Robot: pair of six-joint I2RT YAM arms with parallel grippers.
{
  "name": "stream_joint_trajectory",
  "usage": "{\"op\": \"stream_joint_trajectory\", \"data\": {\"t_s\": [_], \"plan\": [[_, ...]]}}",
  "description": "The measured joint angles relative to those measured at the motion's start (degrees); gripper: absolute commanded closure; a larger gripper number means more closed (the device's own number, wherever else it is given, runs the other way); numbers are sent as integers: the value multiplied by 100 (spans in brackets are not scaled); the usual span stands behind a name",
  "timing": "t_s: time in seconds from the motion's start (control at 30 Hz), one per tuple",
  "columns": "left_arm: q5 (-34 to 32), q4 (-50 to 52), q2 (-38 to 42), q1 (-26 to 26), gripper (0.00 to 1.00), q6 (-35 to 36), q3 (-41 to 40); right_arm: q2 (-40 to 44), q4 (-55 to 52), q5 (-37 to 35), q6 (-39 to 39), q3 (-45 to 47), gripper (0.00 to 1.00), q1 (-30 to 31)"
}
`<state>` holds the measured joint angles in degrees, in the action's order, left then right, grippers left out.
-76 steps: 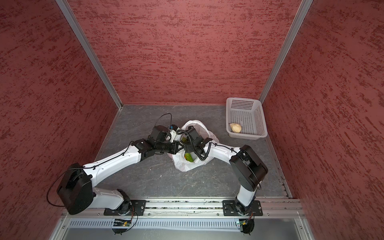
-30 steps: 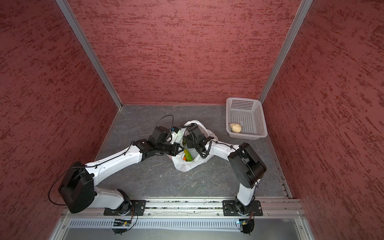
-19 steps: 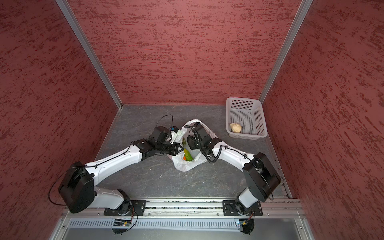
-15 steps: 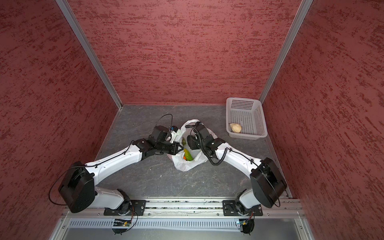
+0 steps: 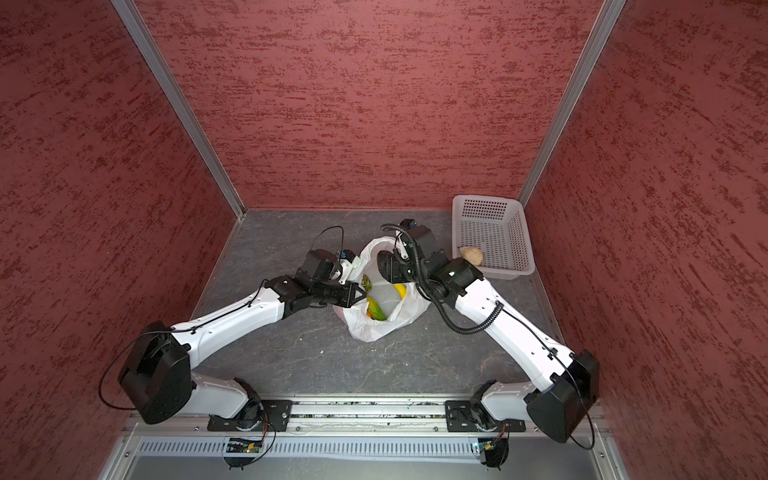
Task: Untie the knot of the plastic bag and take out the fruit
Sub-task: Place the fruit in the basket.
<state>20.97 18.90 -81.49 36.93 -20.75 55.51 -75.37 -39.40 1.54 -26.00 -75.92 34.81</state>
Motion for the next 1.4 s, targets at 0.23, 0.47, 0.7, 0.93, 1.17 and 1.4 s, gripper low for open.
{"op": "stream_joint_trajectory", "data": {"t_s": [0.23, 0.47, 0.7, 0.93, 1.17, 1.4], "plan": [[-2, 0, 0, 28, 100, -2, 0, 74, 133, -13, 166, 170, 64, -1539], [-7, 15, 0, 125, 100, -2, 0, -157, 914, -31, 243, 684, 64, -2949], [-9, 42, 0, 162, 100, -2, 0, -656, 1832, -297, 219, 1093, 65, -3757], [-9, 68, 0, 162, 100, 0, 22, -1480, 2450, -468, 229, 1106, 63, -4312], [-22, 79, 0, 168, 100, 0, 22, -2162, 2588, -479, 249, 955, 45, -4629], [-46, 79, 7, 188, 100, -2, 22, -2214, 2590, -459, 251, 931, 17, -4664]]}}
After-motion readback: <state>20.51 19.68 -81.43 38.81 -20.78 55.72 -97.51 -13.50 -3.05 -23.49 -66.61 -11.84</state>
